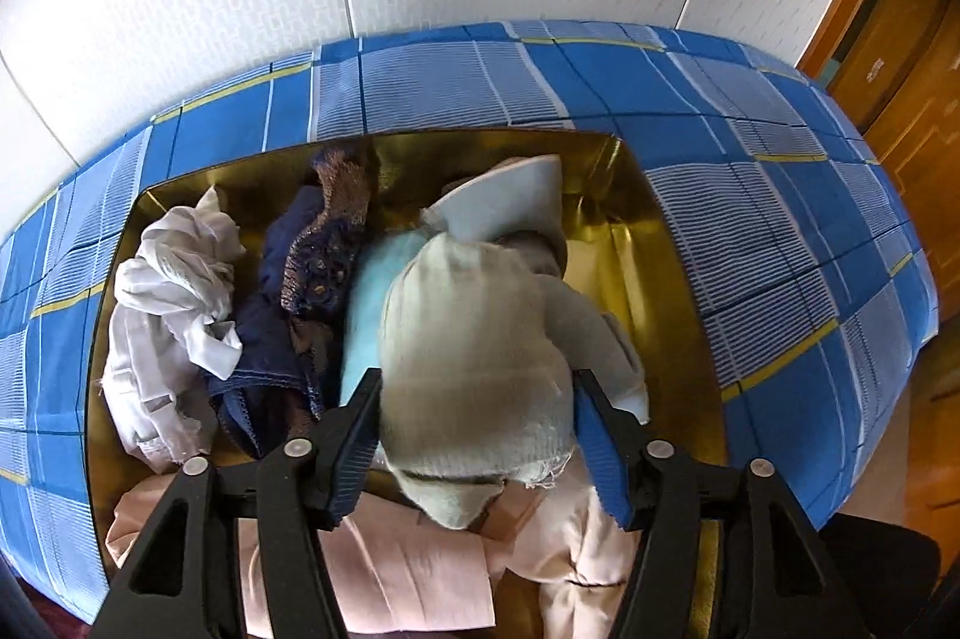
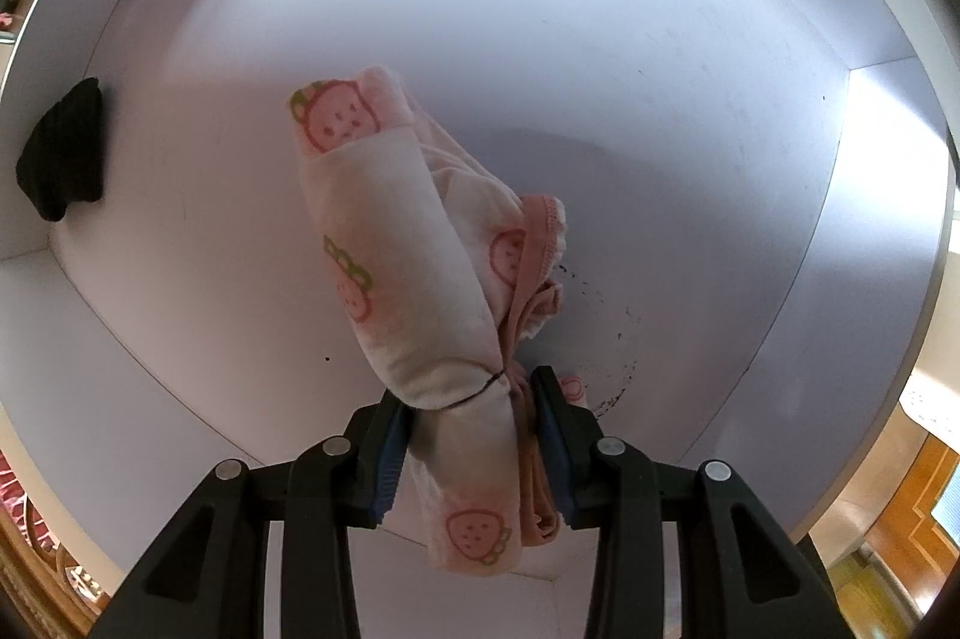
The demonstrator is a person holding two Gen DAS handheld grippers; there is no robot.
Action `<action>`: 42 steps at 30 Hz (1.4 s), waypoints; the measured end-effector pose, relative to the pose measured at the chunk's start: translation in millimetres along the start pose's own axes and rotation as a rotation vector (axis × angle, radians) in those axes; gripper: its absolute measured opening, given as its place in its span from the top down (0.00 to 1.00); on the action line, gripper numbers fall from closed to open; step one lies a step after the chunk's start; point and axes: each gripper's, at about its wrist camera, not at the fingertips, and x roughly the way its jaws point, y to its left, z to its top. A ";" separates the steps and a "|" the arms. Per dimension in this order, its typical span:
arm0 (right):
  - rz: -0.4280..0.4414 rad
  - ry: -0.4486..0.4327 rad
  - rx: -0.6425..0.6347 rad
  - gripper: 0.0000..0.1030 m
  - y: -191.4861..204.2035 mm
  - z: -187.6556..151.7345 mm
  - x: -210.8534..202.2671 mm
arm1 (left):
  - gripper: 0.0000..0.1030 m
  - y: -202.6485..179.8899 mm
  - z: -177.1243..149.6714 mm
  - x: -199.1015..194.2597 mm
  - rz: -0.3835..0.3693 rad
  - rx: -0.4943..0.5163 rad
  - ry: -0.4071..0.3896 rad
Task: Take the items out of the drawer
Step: 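Open the left gripper in the box and return it to the shelf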
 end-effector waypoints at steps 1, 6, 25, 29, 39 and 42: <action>0.002 0.001 0.001 0.62 -0.9 -0.2 0.0 | 0.33 0.3 0.2 -0.3 -0.005 -0.005 -0.007; 0.002 0.002 -0.003 0.62 -2.3 0.4 -0.1 | 0.24 5.3 0.9 -15.2 -0.010 -0.036 -0.066; 0.002 0.002 0.000 0.62 -4.7 -0.7 1.1 | 0.36 -6.3 -7.9 -21.2 0.048 0.029 -0.057; 0.001 0.004 -0.001 0.62 -3.4 -0.9 2.5 | 0.23 -2.7 -21.5 -40.0 0.050 0.023 -0.118; -0.004 0.003 -0.006 0.62 -0.9 1.1 0.2 | 0.14 -0.1 -101.0 -102.0 -0.043 0.022 -0.296; -0.007 0.002 -0.006 0.62 1.3 0.7 0.2 | 0.07 -6.4 -130.4 -114.6 -0.040 0.071 -0.314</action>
